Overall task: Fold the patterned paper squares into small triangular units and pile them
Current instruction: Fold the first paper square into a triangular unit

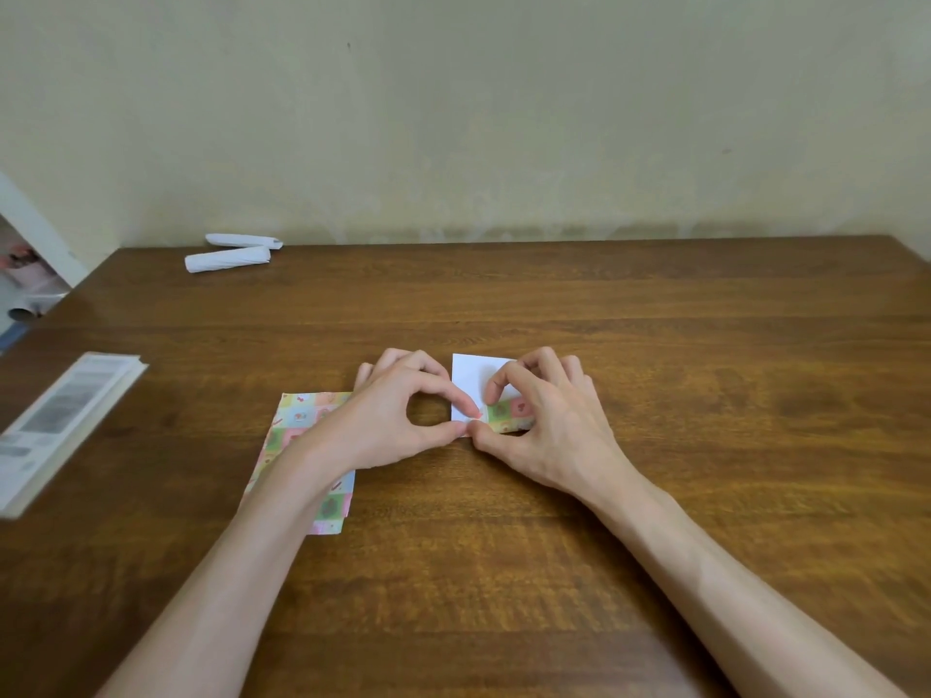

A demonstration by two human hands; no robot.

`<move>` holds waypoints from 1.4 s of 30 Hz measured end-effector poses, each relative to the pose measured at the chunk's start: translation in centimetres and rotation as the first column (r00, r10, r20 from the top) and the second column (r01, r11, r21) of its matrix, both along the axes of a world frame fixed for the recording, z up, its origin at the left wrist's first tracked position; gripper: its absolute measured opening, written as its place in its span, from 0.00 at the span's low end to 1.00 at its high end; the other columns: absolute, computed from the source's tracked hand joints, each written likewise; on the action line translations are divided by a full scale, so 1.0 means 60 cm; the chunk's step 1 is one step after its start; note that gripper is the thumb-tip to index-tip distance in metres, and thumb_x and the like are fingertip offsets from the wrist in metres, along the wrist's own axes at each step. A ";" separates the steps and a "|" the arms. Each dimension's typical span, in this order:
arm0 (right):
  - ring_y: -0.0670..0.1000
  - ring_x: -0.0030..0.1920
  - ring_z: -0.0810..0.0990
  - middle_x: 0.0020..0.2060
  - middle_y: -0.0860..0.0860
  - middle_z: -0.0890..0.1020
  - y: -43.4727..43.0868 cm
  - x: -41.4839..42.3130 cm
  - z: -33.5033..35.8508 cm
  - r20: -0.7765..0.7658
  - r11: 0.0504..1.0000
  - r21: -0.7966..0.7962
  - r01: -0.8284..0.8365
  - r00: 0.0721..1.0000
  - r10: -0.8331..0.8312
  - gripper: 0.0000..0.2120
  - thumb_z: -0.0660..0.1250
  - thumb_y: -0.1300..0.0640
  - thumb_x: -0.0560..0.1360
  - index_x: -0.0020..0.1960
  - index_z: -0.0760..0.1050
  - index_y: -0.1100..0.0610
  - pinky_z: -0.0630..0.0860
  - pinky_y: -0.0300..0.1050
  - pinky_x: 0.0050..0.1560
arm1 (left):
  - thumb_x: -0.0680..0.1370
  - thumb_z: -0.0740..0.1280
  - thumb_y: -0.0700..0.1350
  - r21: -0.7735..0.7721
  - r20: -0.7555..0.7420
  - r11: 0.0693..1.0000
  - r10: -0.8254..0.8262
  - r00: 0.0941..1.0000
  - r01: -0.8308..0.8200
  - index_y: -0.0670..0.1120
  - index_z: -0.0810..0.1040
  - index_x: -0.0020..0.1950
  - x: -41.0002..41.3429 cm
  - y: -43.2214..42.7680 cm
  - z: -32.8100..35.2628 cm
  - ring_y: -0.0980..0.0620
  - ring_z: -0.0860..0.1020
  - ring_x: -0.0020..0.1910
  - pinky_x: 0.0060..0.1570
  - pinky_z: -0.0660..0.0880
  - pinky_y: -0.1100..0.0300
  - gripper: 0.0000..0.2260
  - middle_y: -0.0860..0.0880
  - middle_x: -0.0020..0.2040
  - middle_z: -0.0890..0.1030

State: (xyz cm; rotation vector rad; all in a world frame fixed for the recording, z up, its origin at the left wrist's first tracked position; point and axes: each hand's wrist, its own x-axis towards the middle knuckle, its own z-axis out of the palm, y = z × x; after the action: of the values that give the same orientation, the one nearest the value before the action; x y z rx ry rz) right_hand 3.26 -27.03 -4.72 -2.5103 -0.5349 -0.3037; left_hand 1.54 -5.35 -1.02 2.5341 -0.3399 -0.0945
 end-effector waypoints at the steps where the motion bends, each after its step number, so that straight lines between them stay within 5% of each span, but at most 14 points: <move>1: 0.47 0.53 0.67 0.51 0.40 0.70 0.000 -0.001 -0.001 0.002 1.000 0.002 0.000 1.000 0.000 0.21 0.64 0.27 0.65 0.50 0.75 0.40 0.62 0.43 0.53 | 0.76 0.74 0.59 -0.001 0.001 1.000 0.001 1.000 -0.001 0.69 0.83 0.51 0.000 0.000 0.000 0.62 0.63 0.67 0.66 0.57 0.54 0.06 0.64 0.57 0.74; 20: 0.47 0.55 0.65 0.54 0.40 0.69 0.000 -0.003 0.010 -0.070 1.000 -0.012 -0.012 0.997 0.011 0.24 0.62 0.24 0.63 0.50 0.73 0.39 0.61 0.43 0.54 | 0.77 0.74 0.56 -0.006 -0.036 1.000 -0.009 0.999 0.009 0.70 0.83 0.52 -0.003 0.003 0.006 0.61 0.62 0.68 0.67 0.58 0.53 0.07 0.66 0.57 0.72; 27: 0.46 0.58 0.66 0.55 0.39 0.69 -0.006 0.003 0.021 -0.155 1.000 0.008 -0.021 0.988 0.022 0.19 0.73 0.31 0.67 0.51 0.76 0.40 0.63 0.44 0.58 | 0.76 0.74 0.57 0.002 -0.002 1.000 0.010 1.000 -0.010 0.70 0.83 0.51 -0.004 0.000 0.002 0.62 0.62 0.68 0.67 0.56 0.55 0.07 0.65 0.56 0.73; 42: 0.45 0.60 0.64 0.56 0.41 0.69 -0.012 0.004 0.044 -0.273 0.998 0.023 -0.066 0.959 0.069 0.16 0.75 0.38 0.68 0.54 0.78 0.38 0.60 0.42 0.60 | 0.74 0.74 0.62 0.012 0.095 0.998 0.055 0.994 -0.057 0.65 0.83 0.46 -0.005 -0.020 -0.002 0.62 0.65 0.64 0.64 0.58 0.55 0.04 0.64 0.53 0.73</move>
State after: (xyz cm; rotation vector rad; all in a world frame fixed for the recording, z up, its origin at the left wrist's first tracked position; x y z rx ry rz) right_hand 3.47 -27.74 -2.09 -2.4603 -0.5020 0.0667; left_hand 1.24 -6.53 -1.17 2.5660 -0.3059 0.0449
